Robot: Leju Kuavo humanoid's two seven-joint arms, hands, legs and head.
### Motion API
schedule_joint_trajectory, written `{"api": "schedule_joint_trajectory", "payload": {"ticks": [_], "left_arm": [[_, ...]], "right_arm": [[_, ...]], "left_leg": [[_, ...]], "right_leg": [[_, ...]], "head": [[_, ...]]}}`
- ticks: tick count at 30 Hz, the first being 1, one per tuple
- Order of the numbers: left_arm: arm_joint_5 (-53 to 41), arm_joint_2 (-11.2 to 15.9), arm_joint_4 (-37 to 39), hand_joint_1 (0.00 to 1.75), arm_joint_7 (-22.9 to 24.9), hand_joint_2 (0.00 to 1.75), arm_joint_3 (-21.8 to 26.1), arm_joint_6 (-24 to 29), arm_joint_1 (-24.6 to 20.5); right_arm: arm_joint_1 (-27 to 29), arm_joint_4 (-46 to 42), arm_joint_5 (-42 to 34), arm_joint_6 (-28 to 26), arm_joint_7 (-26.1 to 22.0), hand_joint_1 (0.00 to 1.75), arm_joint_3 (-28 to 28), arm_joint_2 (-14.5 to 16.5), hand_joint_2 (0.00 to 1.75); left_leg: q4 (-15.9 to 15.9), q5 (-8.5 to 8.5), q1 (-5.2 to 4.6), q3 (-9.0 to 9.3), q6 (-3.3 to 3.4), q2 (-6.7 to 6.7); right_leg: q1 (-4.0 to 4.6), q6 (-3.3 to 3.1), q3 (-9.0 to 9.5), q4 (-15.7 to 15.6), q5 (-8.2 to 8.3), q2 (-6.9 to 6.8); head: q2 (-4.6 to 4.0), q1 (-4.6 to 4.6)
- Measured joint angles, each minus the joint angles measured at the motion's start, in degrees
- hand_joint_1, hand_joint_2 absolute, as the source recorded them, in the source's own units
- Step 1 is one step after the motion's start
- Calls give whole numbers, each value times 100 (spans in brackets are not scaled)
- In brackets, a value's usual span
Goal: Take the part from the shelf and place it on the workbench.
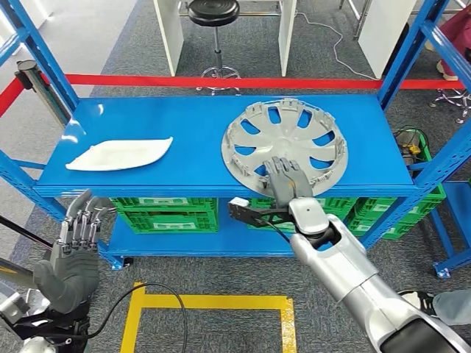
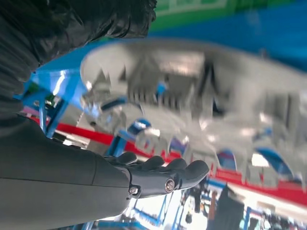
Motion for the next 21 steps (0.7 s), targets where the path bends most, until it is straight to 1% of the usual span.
{"api": "schedule_joint_trajectory", "payload": {"ticks": [6, 12, 17, 21], "left_arm": [[1, 1, -25, 0, 3, 0, 6, 36, 18], [1, 0, -40, 0, 3, 0, 9, 38, 27], [-6, 0, -66, 0, 3, 0, 21, 45, 57], [-16, 0, -86, 0, 2, 0, 36, 44, 69]], "right_arm": [[177, 166, 3, -13, 15, 0, -67, -18, 175], [235, 257, 68, -21, 44, 0, -102, -37, 175], [337, 304, 414, -147, 131, 0, -180, -95, 175], [422, 354, 837, -322, 284, 0, -270, -146, 175]], "left_leg": [[0, 0, 0, 0, 0, 0], [0, 0, 0, 1, 0, 0], [0, 0, 0, 2, 0, 0], [0, 0, -1, 2, 0, 0]], "right_leg": [[0, 0, 0, 0, 0, 0], [0, 0, 0, 0, 0, 0], [0, 0, 1, 0, 0, -1], [0, 0, 3, -1, 0, -2]], "head": [[0, 0], [0, 0], [0, -1], [0, 0]]}}
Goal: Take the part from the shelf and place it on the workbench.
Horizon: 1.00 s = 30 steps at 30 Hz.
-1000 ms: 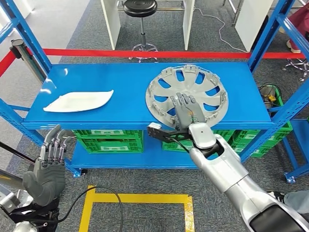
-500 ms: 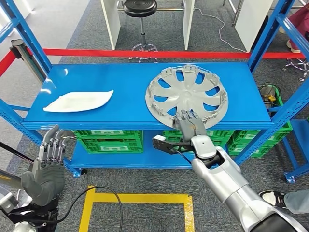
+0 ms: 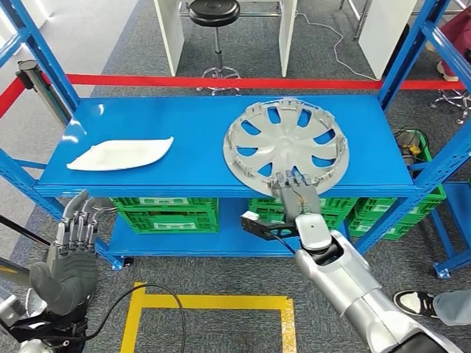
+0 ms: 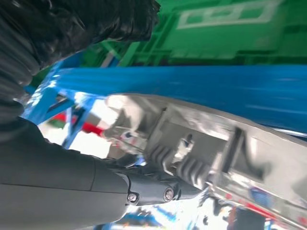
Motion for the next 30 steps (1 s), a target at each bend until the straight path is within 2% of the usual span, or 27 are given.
{"api": "schedule_joint_trajectory", "payload": {"ticks": [2, 3, 6, 7, 10, 14, 30], "left_arm": [[-8, 0, -15, 0, -1, 0, 4, -1, 10], [-13, 0, -21, 0, -1, 0, 5, -2, 13], [-26, -1, -27, 0, 0, 0, 9, -2, 18], [-27, -2, -28, 0, 0, 0, 10, -2, 19], [-30, -13, -34, 0, 1, 0, 14, -2, 26], [-33, -26, -74, 0, 5, 0, 21, -8, 36], [15, -48, -95, 0, 38, 0, 25, -57, 45]], "right_arm": [[40, 22, 178, -62, 73, 0, -74, -18, 175], [55, 32, 246, -85, 100, 13, -107, -26, 175], [106, 48, 512, -153, 206, 144, -183, -48, 175], [136, 50, 645, -177, 252, 175, -209, -54, 175], [258, 49, 1000, -246, 347, 171, -311, -61, 175], [364, 43, 1134, -412, 379, 2, -451, -61, 175], [694, -149, 1225, -963, 214, 0, -791, -53, 175]], "left_leg": [[0, 0, -1, 0, 0, 0], [1, 0, -1, 0, 0, 0], [3, 0, -2, 1, 0, 0], [3, 0, -2, 1, 0, 0], [3, 0, -1, 1, 0, 0], [3, 0, 0, 4, 0, 0], [4, 0, -1, 3, 0, -1]], "right_leg": [[-1, 0, 1, 0, 0, 0], [-1, 1, 1, 0, 0, 1], [-1, 1, 2, -1, 1, 0], [-1, 1, 2, -1, 1, 0], [-1, 1, 2, -1, 1, 0], [0, 1, 5, -1, 1, -1], [-1, 3, 8, -1, 2, -3]], "head": [[0, 0], [0, 1], [0, 1], [0, 1], [0, 0], [0, 0], [0, 0]]}}
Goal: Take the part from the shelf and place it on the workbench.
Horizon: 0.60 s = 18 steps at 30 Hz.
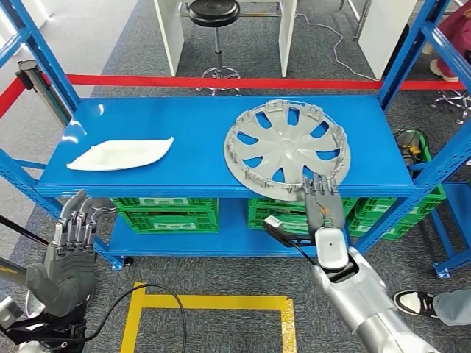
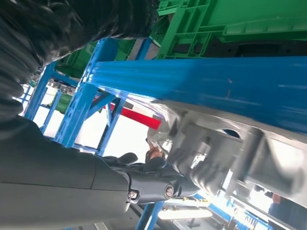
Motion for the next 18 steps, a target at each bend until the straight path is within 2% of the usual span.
{"api": "schedule_joint_trajectory", "payload": {"ticks": [11, 18], "left_arm": [[26, 0, 0, 0, 5, 0, 0, -29, -1], [76, 2, 0, 0, 50, 0, -15, -52, -5]], "right_arm": [[32, -11, 25, -27, 9, 0, -49, 9, 175], [40, -202, 23, -683, -52, 0, -131, 9, 175]], "left_leg": [[0, 0, 0, 1, 0, 0], [0, 0, 0, 1, 0, 1]], "right_leg": [[1, 0, 0, 0, 0, 1], [0, 1, 0, 0, 1, 2]], "head": [[0, 0], [0, 0]]}}
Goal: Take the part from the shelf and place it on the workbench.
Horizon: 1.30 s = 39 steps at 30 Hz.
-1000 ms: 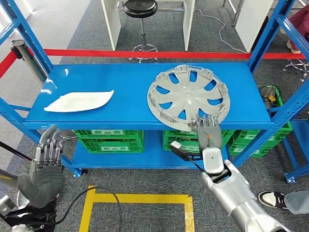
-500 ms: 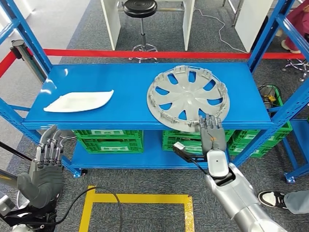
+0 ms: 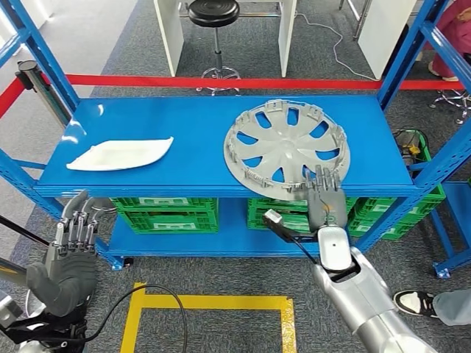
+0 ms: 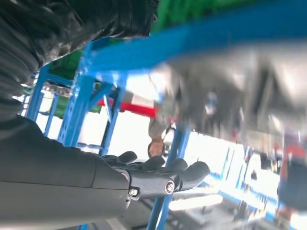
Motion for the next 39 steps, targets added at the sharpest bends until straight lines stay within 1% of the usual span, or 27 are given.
{"api": "schedule_joint_trajectory", "payload": {"ticks": [5, 10, 20, 32, 36, 39], "left_arm": [[30, 0, 0, 0, 1, 0, -20, -6, -14], [42, 1, 0, 0, 1, 0, -63, -23, -69], [61, 6, 0, 0, 1, 0, -68, -50, -88], [63, 10, 0, 0, 3, 0, -70, -67, -93], [80, 15, 1, 0, 4, 0, -88, -99, -121], [97, 27, 14, 0, 17, 0, -115, -113, -161]], "right_arm": [[-21, -325, -4, -114, -125, 0, -103, 2, 175], [-90, -372, -15, -103, -153, 0, -202, 2, 175], [-107, -267, -26, 59, -145, 0, -302, 15, 175], [-118, -174, -39, 108, -114, 0, -343, 15, 175], [-195, -9, -107, 126, -67, 0, -391, 15, 175], [-370, 292, -182, 92, -60, 0, -439, 16, 175]], "left_leg": [[0, 0, 0, -1, 0, 0], [0, 0, 0, -1, 0, 0], [0, 0, 0, -1, 0, 0], [0, 0, 0, -1, 0, 0], [0, 0, 0, -2, 0, 0], [0, 0, 0, -2, 0, 1]], "right_leg": [[0, 0, 0, 0, 0, -1], [0, 1, 0, 0, 1, -1], [0, 2, -1, 0, 1, -1], [0, 2, -1, 0, 1, 0], [0, 2, -1, 0, 1, -1], [0, 2, -2, 0, 1, 2]], "head": [[0, 0], [0, 0], [0, 0], [0, 0], [0, 0], [0, -1]]}}
